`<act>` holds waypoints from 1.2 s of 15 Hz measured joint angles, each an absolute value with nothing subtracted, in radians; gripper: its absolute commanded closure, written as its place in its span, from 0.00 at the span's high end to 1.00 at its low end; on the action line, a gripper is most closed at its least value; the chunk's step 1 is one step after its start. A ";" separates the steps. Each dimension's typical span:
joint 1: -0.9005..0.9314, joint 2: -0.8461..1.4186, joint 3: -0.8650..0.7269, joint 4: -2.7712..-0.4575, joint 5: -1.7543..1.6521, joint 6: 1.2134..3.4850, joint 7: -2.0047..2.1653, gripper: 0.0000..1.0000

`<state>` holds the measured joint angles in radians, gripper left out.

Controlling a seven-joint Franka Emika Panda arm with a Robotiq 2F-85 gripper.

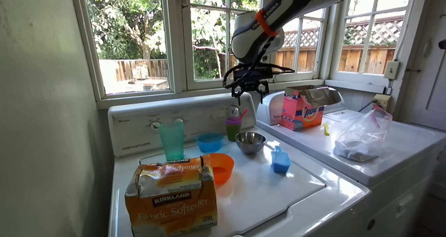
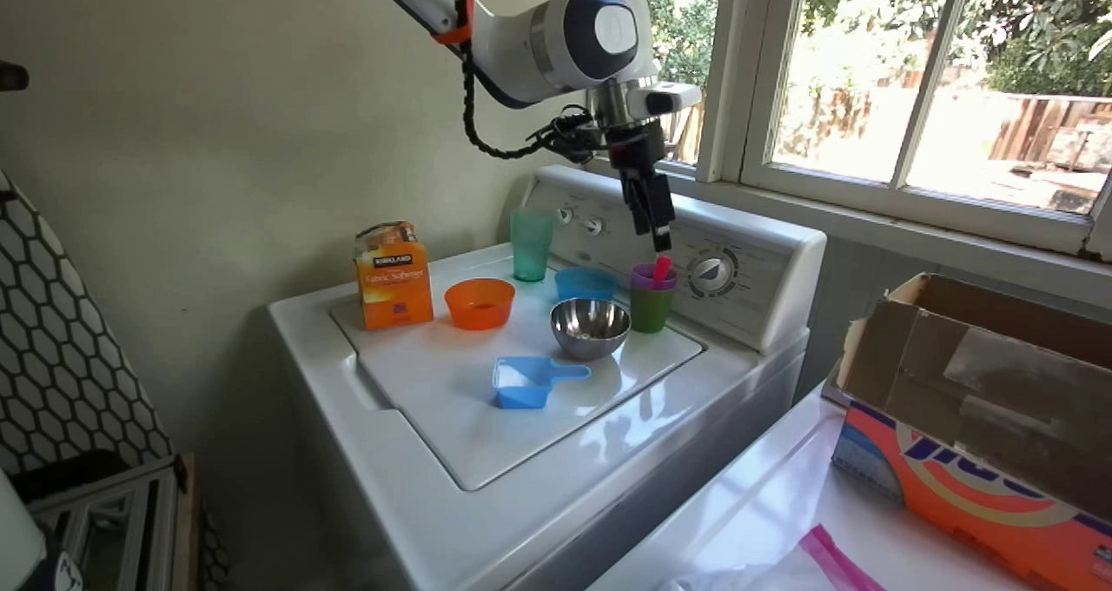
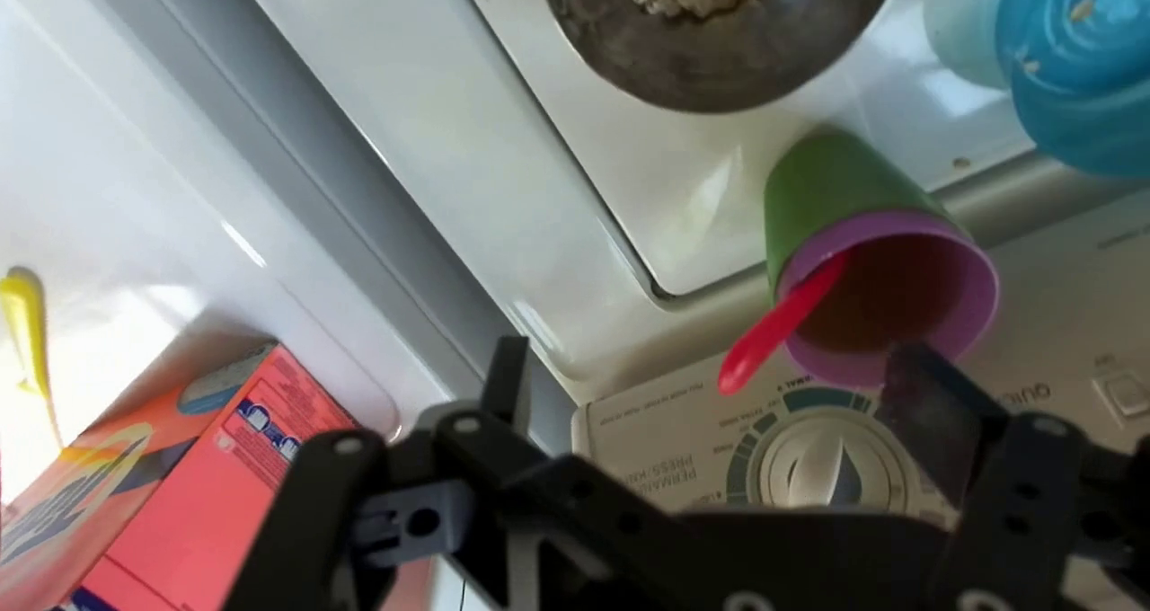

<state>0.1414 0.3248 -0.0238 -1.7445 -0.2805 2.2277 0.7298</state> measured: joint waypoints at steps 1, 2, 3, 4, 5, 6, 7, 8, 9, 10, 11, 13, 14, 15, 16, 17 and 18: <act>0.134 0.327 -0.029 -1.750 -0.261 2.269 0.748 1.00; 0.125 0.330 -0.033 -1.759 -0.237 2.314 0.760 1.00; 0.115 0.336 -0.037 -1.769 -0.209 2.361 0.770 1.00; 0.105 0.342 -0.039 -1.778 -0.179 2.403 0.780 1.00; 0.098 0.349 -0.041 -1.789 -0.146 2.443 0.790 1.00; 0.091 0.356 -0.041 -1.799 -0.112 2.483 0.797 1.00; 0.087 0.363 -0.040 -1.810 -0.074 2.520 0.798 1.00; 0.080 0.370 -0.034 -1.821 -0.027 2.556 0.785 1.00; 0.070 0.377 -0.022 -1.830 0.029 2.589 0.755 1.00; 0.059 0.383 -0.007 -1.838 0.085 2.615 0.721 1.00; 0.050 0.388 0.005 -1.842 0.134 2.634 0.689 1.00; 0.033 0.393 0.026 -1.846 0.218 2.648 0.623 1.00; 0.024 0.394 0.035 -1.846 0.258 2.648 0.585 1.00; 0.009 0.393 0.047 -1.846 0.306 2.648 0.538 1.00; -0.007 0.393 0.060 -1.846 0.355 2.648 0.486 1.00; -0.022 0.393 0.070 -1.846 0.398 2.648 0.440 1.00; -0.035 0.393 0.075 -1.846 0.430 2.648 0.403 1.00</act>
<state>-0.0352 0.3926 0.0749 -1.8462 0.4299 2.6485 0.4030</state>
